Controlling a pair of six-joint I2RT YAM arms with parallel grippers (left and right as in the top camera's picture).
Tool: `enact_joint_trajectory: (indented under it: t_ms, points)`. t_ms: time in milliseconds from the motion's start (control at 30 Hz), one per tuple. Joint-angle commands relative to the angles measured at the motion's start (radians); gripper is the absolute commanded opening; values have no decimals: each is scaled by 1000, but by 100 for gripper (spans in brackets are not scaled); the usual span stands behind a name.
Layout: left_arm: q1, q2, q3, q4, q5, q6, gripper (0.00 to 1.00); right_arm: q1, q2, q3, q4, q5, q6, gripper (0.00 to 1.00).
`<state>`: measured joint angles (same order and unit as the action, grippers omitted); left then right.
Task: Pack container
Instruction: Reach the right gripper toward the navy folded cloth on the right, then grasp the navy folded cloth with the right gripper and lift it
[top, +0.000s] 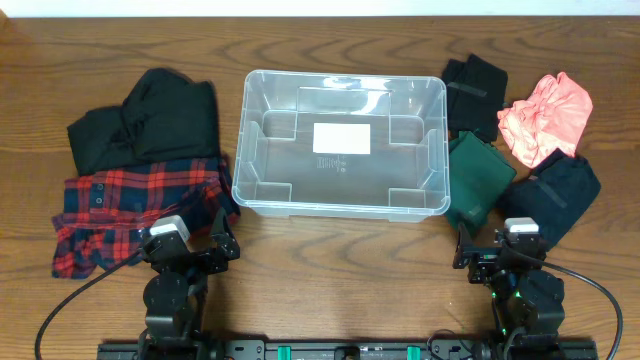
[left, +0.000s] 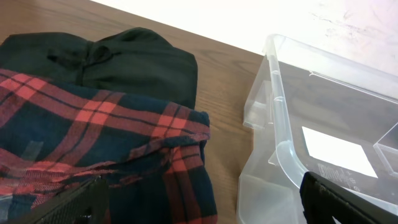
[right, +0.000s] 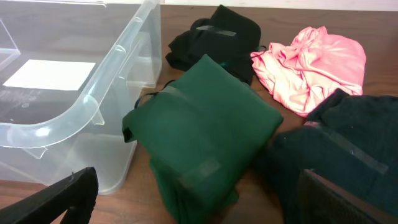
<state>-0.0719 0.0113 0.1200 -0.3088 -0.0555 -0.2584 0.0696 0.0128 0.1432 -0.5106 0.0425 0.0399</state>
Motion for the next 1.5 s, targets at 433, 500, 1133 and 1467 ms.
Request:
enact_joint_trajectory:
  t_ms: [433, 500, 1133, 1467]
  points:
    - [3, 0, -25, -3, -5, 2, 98, 6, -5, -3, 2, 2, -11, 99]
    - [3, 0, -25, -3, -5, 2, 98, 6, -5, -3, 2, 2, -11, 99]
    - [3, 0, -25, -3, -5, 2, 98, 6, 229, 323, -15, -222, 75, 99]
    - [3, 0, -25, -3, -5, 2, 98, 6, 882, 917, -396, -359, 75, 99]
